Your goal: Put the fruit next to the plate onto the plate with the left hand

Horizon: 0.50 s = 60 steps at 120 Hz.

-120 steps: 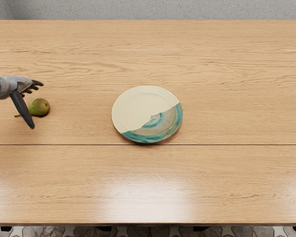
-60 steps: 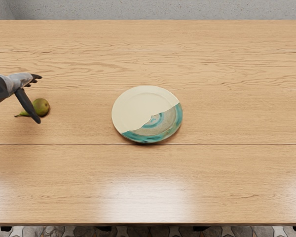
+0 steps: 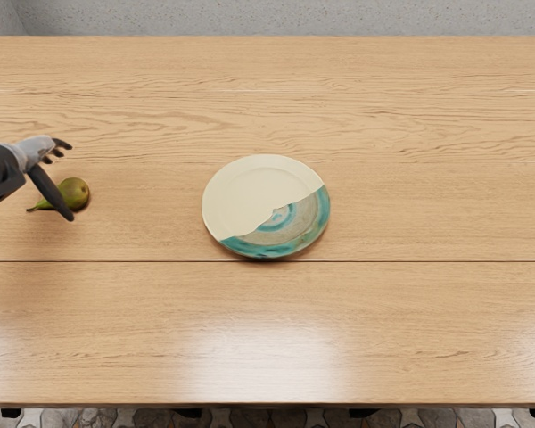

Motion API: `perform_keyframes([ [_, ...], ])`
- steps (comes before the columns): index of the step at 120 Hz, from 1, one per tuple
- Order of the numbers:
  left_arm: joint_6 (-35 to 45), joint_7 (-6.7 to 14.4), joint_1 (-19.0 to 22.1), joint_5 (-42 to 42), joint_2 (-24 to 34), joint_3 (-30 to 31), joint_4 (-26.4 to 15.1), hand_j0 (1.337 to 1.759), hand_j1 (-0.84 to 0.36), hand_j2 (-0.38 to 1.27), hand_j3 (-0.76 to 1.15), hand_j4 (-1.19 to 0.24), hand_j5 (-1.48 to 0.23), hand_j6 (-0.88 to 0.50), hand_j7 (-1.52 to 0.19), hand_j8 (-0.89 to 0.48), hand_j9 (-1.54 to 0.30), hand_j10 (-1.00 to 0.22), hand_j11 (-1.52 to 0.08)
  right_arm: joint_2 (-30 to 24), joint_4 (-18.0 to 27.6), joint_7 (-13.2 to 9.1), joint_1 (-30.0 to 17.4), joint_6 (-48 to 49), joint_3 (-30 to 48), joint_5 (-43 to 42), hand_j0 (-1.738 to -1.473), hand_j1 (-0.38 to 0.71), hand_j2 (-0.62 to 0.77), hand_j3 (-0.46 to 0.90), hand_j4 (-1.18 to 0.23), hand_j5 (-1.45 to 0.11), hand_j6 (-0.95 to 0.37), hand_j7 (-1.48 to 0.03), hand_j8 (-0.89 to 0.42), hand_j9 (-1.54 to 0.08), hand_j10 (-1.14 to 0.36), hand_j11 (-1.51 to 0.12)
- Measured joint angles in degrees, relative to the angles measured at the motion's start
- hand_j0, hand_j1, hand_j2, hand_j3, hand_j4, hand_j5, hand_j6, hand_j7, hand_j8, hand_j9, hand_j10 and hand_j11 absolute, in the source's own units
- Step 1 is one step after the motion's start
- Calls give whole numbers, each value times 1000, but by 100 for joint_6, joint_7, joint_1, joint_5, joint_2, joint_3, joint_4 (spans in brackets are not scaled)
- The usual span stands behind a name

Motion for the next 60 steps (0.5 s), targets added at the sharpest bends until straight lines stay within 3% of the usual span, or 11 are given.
perform_keyframes([
  [38, 6, 0, 0, -2, 0, 111, 38, 1658, -68, 73, 0, -354, -455, -355, -455, -355, -455, -354, -455, 0, 0, 0, -1, 0, -1, 0, -1658, -349, 0, 0, 0, 0, 0, 0, 0, 0, 0, 0],
  [60, 10, 0, 0, 9, -95, 197, 41, 1658, -146, 89, 0, -429, -534, -441, -540, -400, -542, -423, -542, 0, 0, 0, -1, 0, 1, 0, -1658, -349, 0, 0, 0, 0, 0, 0, 0, 0, 0, 0],
])
